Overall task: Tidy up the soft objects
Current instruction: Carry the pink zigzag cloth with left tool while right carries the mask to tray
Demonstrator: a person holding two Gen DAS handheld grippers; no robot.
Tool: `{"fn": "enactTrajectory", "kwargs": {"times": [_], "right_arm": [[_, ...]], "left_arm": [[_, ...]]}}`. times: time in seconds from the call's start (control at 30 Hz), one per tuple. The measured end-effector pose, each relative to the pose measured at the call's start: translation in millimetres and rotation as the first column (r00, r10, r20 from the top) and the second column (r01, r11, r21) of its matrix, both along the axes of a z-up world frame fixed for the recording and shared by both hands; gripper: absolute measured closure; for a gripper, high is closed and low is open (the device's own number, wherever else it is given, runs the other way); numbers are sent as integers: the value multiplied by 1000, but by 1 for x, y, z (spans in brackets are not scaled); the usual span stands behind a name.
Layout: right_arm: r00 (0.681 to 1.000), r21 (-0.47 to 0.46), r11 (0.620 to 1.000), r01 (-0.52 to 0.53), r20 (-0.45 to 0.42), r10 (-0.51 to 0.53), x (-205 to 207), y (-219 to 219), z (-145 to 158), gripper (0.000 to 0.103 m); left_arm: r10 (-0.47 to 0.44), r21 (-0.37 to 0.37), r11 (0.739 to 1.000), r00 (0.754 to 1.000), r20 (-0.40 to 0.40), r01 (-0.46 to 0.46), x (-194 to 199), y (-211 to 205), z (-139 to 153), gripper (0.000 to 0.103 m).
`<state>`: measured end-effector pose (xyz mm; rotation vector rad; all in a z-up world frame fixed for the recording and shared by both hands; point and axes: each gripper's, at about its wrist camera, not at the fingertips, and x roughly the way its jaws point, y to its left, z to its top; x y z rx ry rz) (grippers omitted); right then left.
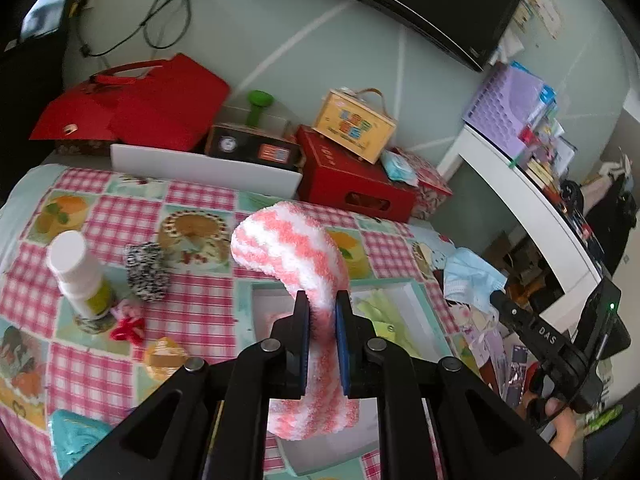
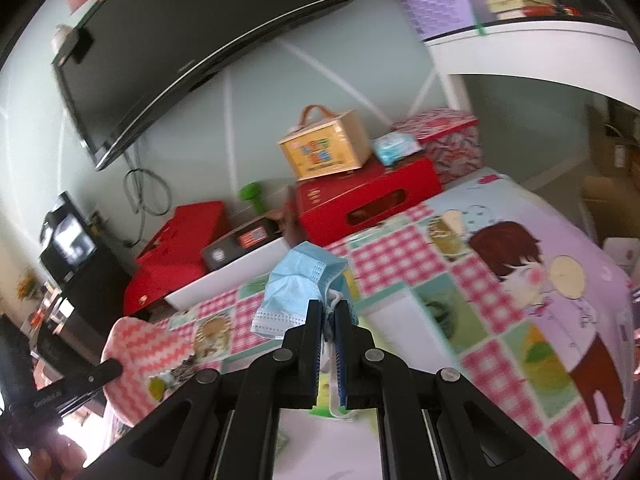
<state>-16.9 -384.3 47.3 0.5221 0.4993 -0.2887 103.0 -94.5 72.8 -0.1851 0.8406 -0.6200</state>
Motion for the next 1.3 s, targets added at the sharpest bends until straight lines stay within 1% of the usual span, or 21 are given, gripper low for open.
{"fn": "enactTrajectory", "kwargs": {"times": [0.1,0.23,0.37,0.53,0.77,0.9,0.97,1.1,1.3], "right_arm": [[999,-9,999,46,-15,-46,-5,-12,-3,96],[996,-23,997,76,-44,-77,-4,-20,-9,96],[993,-39,997,62,-101,-65,7,-18,-23,96],[987,-15,999,45,-156,-47,21,-20,-42,96],[978,2,1000,25,-206,-24,36,-20,-62,96],[970,14,1000,22,-243,-18,44,-21,-75,96],[963,24,1000,19,-270,-12,48,-22,-83,96],[944,41,999,13,-330,2,55,-21,-98,95],[923,18,1000,-1,-384,8,59,-16,-107,93]], "left_arm": [[-33,12,999,999,4,33,-2,-16,-4,91],[-77,41,996,997,-4,77,-4,-43,-15,91],[-102,67,992,994,-25,104,-2,-65,-31,91],[-131,95,986,990,-48,135,1,-85,-49,91],[-131,112,984,989,-70,138,8,-95,-66,91],[-129,132,981,985,-111,143,15,-99,-81,91],[-124,147,978,982,-143,145,18,-102,-91,91],[-121,163,975,978,-171,149,20,-104,-102,91],[-109,191,970,973,-203,148,23,-106,-113,90]]}}
